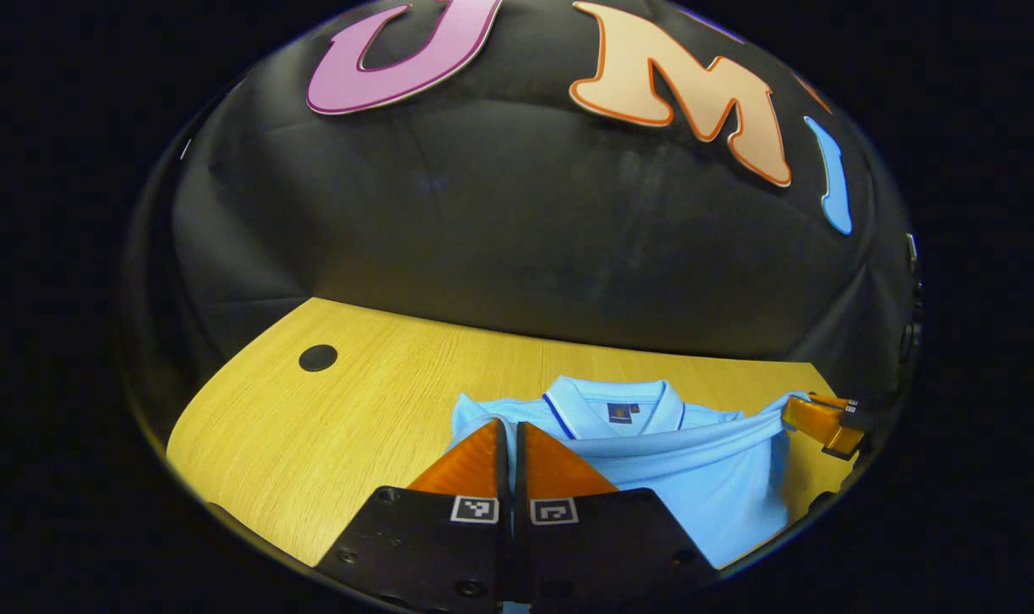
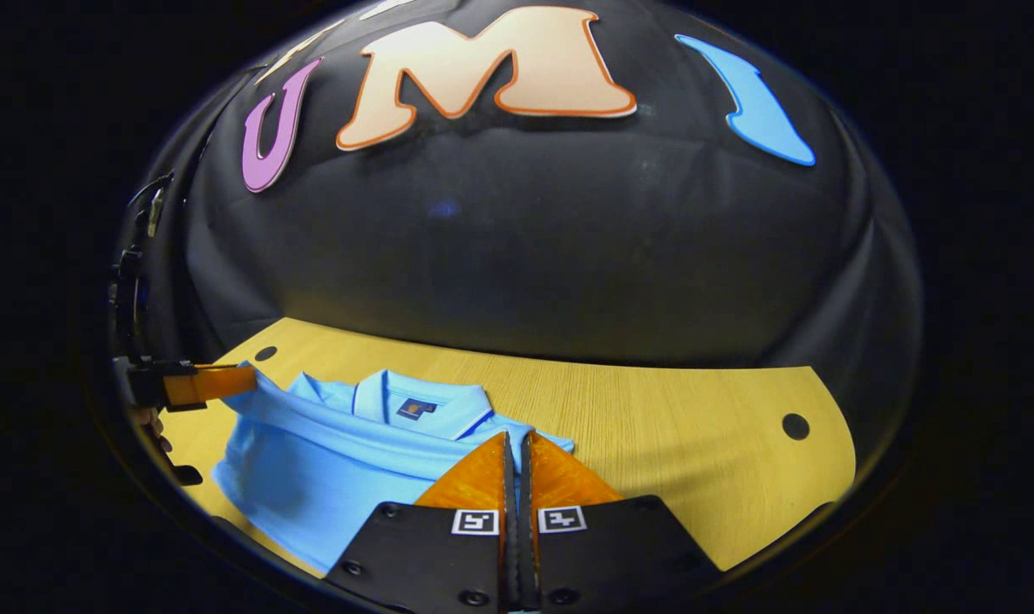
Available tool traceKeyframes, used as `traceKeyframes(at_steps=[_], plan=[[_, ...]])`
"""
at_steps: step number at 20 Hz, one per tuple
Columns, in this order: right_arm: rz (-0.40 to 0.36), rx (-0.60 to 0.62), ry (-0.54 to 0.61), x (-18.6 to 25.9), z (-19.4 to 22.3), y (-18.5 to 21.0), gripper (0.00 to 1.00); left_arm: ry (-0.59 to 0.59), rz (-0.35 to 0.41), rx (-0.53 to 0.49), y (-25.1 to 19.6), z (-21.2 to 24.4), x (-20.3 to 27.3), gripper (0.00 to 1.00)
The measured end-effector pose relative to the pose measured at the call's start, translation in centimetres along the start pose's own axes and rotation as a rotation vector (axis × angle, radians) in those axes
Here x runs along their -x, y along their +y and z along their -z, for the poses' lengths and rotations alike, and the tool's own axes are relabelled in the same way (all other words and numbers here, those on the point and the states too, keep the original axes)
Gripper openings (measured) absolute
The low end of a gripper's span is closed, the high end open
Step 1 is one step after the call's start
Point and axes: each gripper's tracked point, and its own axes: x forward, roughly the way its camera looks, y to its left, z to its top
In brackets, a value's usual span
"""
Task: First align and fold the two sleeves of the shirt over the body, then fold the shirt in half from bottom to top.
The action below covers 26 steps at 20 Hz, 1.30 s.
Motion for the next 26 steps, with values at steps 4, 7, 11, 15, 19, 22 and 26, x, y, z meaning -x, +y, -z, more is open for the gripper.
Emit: traceKeyframes(at_steps=[4,7,11,15,19,22,26], plan=[[-0.009,-0.027,0.021,-1.2,1.2,-0.3,0.04,-0.005,-0.045,-0.08,0.5,0.2,-2.1,0.01],[-0.017,-0.05,0.05,-0.8,1.7,-0.5,0.23,-0.005,-0.049,-0.091,0.1,0.0,-1.9,0.35],[-0.032,-0.108,0.02,1.7,0.8,0.1,0.94,-0.025,-0.043,-0.075,-0.3,-1.0,0.4,0.99],[-0.017,-0.127,-0.012,6.4,-0.1,0.1,0.99,-0.044,0.005,-0.08,-1.7,-1.8,5.4,0.98],[-0.002,-0.137,-0.041,13.3,-0.8,0.4,0.99,-0.064,0.045,-0.051,-2.5,-2.6,12.0,0.97],[0.0,-0.16,-0.047,19.0,-0.7,1.2,0.99,-0.066,0.054,-0.071,-2.6,-2.2,16.5,0.97],[0.0,-0.208,-0.052,25.7,0.6,2.5,0.99,-0.019,0.123,0.001,-4.7,0.3,22.4,0.95]])
